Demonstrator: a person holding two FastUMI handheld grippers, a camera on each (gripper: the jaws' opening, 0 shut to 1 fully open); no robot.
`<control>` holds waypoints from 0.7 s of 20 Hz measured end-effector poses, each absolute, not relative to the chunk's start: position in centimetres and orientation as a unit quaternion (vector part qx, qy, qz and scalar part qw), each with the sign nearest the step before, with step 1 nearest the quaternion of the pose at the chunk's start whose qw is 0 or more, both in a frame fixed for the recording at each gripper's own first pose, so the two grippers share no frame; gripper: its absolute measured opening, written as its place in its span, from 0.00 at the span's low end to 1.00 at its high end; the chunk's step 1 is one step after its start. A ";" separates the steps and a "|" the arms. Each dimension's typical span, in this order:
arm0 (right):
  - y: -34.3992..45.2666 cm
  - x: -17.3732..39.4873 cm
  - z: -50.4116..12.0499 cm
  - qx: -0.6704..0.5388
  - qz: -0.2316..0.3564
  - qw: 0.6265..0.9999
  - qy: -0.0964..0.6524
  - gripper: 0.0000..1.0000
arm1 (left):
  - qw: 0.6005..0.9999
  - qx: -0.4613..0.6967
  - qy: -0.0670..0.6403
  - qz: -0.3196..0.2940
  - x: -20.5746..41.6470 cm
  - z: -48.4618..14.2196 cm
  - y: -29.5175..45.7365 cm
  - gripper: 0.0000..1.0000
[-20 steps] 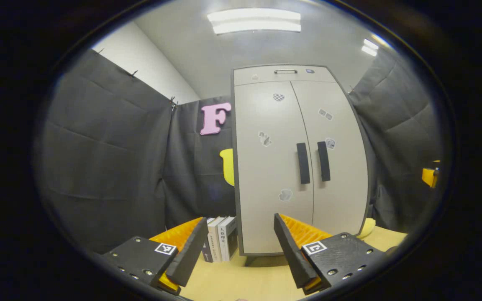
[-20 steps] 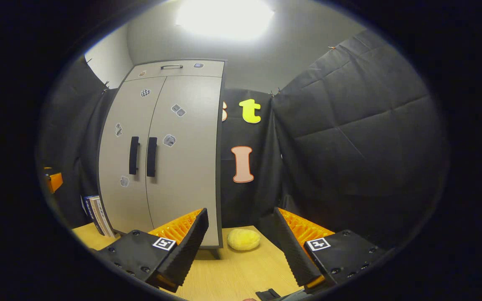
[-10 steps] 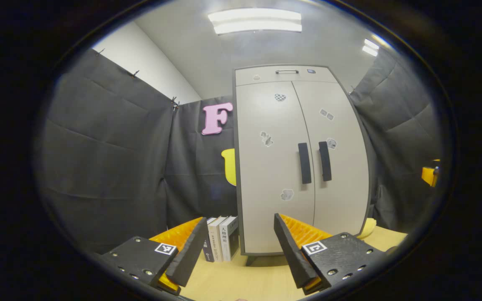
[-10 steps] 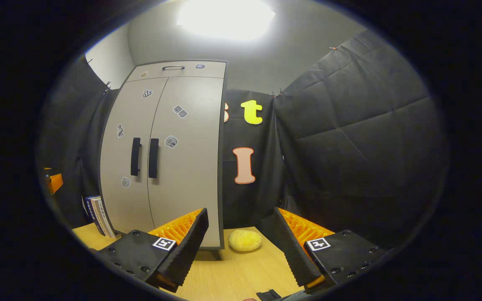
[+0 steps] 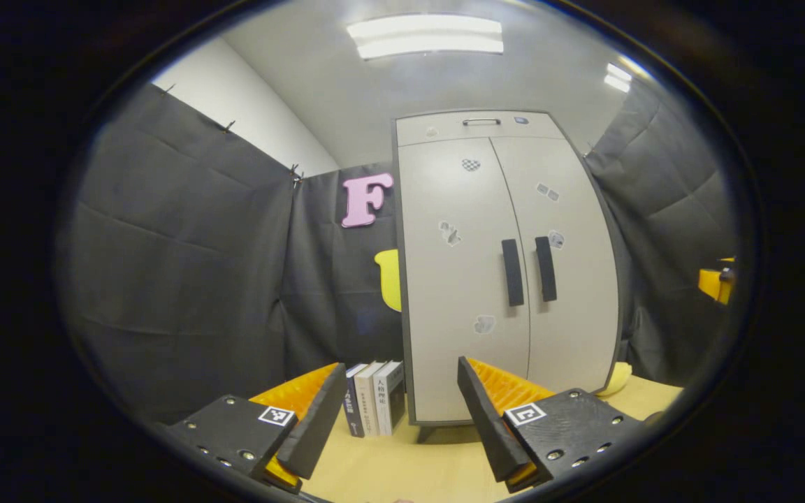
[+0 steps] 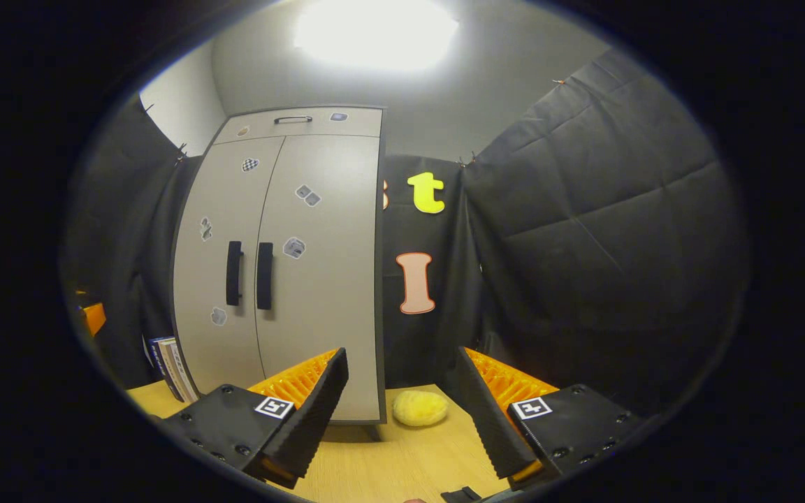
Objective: Open the right door of the double-door shoe cabinet with the right hand, and open the left door with the left hand.
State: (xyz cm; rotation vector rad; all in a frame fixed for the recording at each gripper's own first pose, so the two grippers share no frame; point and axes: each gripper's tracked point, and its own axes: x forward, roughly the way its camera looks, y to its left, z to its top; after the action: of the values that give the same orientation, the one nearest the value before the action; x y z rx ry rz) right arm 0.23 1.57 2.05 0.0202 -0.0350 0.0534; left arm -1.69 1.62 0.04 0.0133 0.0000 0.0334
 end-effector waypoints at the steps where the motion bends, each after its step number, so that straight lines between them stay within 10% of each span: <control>1: 2.3 1.4 2.6 0.012 0.031 0.999 -0.019 0.96 | 1.000 0.008 0.001 0.020 -1.9 0.0 1.9 0.95; 14: 11.1 7.2 8.1 0.024 0.114 0.992 -0.042 0.97 | 0.995 0.023 0.016 0.093 -5.3 -0.6 7.7 0.93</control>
State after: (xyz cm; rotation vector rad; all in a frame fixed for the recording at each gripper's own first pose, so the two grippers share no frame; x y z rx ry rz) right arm 7.22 11.08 8.11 0.0487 -0.0835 0.2280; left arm -5.32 7.69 -0.64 0.0468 0.0329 0.1862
